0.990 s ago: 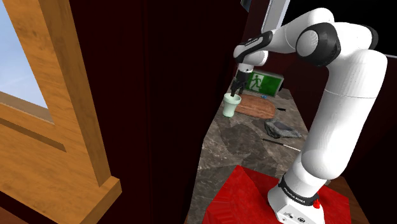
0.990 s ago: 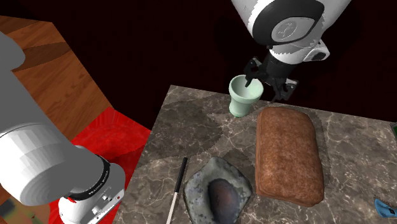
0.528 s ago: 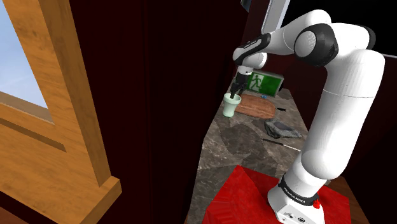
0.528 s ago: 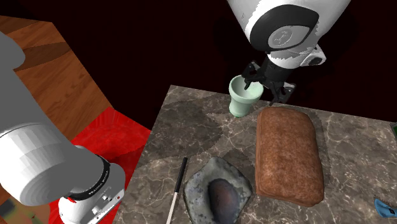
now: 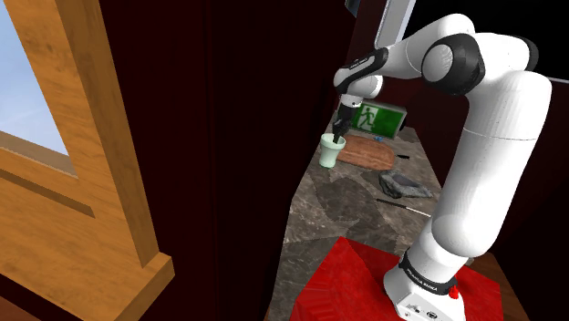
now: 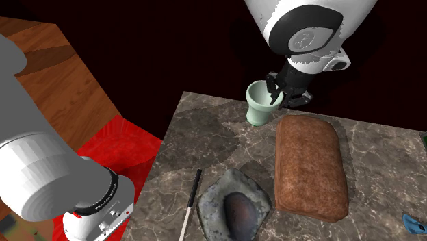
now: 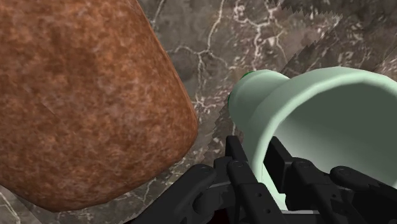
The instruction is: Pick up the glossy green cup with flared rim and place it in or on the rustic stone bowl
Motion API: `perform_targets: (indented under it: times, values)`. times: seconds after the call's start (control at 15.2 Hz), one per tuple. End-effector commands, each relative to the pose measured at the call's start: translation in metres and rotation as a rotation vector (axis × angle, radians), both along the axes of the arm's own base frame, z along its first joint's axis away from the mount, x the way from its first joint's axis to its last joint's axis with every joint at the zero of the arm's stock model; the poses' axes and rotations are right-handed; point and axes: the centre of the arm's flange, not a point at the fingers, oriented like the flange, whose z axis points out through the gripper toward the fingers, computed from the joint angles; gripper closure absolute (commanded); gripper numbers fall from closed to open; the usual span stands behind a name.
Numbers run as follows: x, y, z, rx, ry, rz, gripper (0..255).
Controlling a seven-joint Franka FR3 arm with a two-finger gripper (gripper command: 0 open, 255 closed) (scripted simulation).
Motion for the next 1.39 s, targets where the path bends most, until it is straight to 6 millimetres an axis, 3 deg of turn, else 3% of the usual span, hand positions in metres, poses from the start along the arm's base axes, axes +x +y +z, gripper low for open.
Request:
perform_targets:
  times: [0.0,0.2,1.32]
  values:
    - [0.000,0.000,0.000,0.000,0.001,0.000,255]
    - [0.000,0.000,0.000,0.000,0.001,0.000,255]
    - [0.000,0.000,0.089,0.000,0.001,0.000,255]
